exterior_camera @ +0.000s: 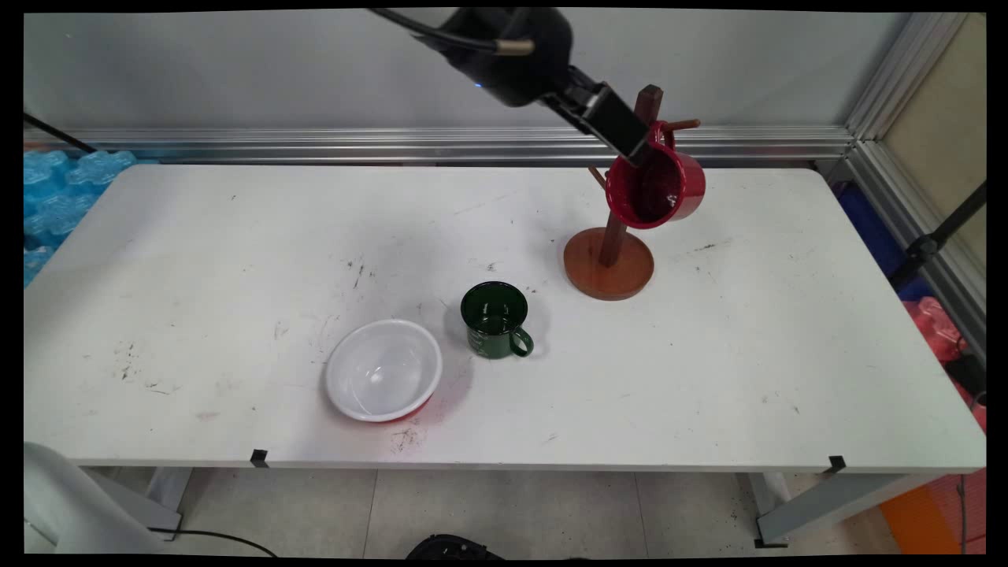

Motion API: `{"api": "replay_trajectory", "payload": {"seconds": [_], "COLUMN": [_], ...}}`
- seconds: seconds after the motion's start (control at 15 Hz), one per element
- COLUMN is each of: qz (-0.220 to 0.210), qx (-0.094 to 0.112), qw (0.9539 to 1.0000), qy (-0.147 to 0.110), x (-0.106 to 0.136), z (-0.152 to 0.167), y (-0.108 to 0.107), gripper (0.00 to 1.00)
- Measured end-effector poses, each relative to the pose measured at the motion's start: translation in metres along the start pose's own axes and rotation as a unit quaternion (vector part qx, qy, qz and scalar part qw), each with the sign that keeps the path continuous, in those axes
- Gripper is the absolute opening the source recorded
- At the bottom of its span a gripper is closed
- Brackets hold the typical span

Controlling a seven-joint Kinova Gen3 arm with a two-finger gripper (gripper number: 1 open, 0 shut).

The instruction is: Pick up the red mug from the rack

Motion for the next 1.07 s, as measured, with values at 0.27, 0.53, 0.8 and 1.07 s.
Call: {"api": "replay_trajectory", "payload": {"seconds": [0.27,0.53,0.8,1.07], "qz": [-0.022,-0.042,-0.057,-0.064], "qx": [0.018,0.03,0.038,0.04], "qw": [0.9996,0.9986,0.9976,0.9972], "qy": [-0.001,-0.007,-0.01,-0.007], "x": [0.008,0.012,0.015,0.017], "z": [0.018,0.038,0.061,0.085], "y": [0.014,0.026,0.035,0.039], "gripper": [1.0,1.0,1.0,1.0]}}
